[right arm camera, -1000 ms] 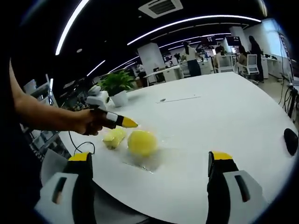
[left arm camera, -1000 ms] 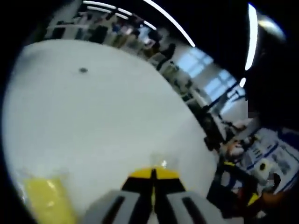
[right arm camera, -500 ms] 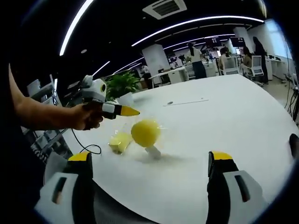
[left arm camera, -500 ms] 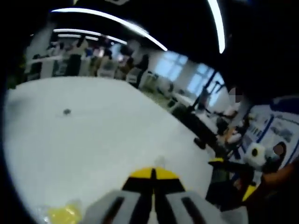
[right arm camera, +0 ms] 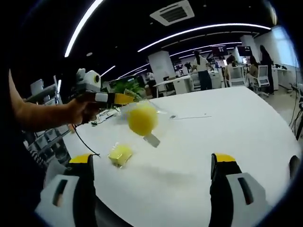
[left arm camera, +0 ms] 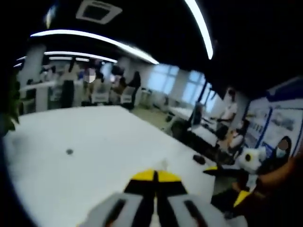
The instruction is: Compare the silicone blocks by pressing each to a similar depth, holding the contact briefly, and releasing to observe deformation and rebound differences across the visible hardness samples.
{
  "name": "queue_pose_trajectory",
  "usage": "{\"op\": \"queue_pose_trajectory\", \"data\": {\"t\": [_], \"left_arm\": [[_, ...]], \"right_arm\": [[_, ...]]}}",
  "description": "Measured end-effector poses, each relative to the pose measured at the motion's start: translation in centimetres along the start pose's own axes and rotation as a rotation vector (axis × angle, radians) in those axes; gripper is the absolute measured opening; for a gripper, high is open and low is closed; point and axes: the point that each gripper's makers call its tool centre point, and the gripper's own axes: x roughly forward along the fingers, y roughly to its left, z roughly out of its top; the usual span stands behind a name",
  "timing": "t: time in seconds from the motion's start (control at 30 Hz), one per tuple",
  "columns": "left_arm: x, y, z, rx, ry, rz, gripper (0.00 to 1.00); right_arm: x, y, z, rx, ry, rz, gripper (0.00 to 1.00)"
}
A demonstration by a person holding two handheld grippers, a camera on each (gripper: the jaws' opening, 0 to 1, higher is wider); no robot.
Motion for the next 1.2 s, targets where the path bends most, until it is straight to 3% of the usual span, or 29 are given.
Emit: {"op": "queue_pose_trajectory", "data": {"t": [0.2,0.37,0.47,0.57,0.63,0.73,0.93,1.0,1.2], "left_arm": [[-1.4,-1.0,2.8,0.030,-0.022,-0.008,0.00],[-2.3,-2.7,4.5,0.037,-0.032,-0.051,0.00],[-2.8,-4.2,5.2,0.053,-0.046,-0.075,0.00],[-3.3,-5.1,5.8,0.046,-0.054,-0.098,0.00],[-3.6,-5.9,5.9,0.042,-0.048,-0.126,0.00],[-4.0,-6.7,6.0,0.037,-0.051,-0.146,0.00],[-4.7,-7.7,6.1,0.045,-0.060,-0.163,0.00],[-5.0,-7.9,6.2,0.041,-0.064,-0.168,0.00],[-5.8,-9.0,6.2,0.028,-0.057,-0.200,0.00]], "right_arm": [[0.2,-0.6,3.5,-0.032,-0.054,0.029,0.96],[1.1,-0.2,6.8,-0.104,-0.072,0.120,0.96],[1.6,-0.2,8.3,-0.091,-0.096,0.162,0.96],[2.1,0.5,9.8,-0.065,-0.122,0.259,0.96],[2.5,1.1,10.5,-0.099,-0.132,0.307,0.96],[3.1,2.7,10.8,-0.129,-0.140,0.407,0.96],[4.8,5.6,9.5,-0.145,-0.105,0.532,0.95],[5.2,6.2,9.6,-0.160,-0.110,0.554,0.84],[5.6,7.5,10.9,-0.149,-0.168,0.614,0.64]]}}
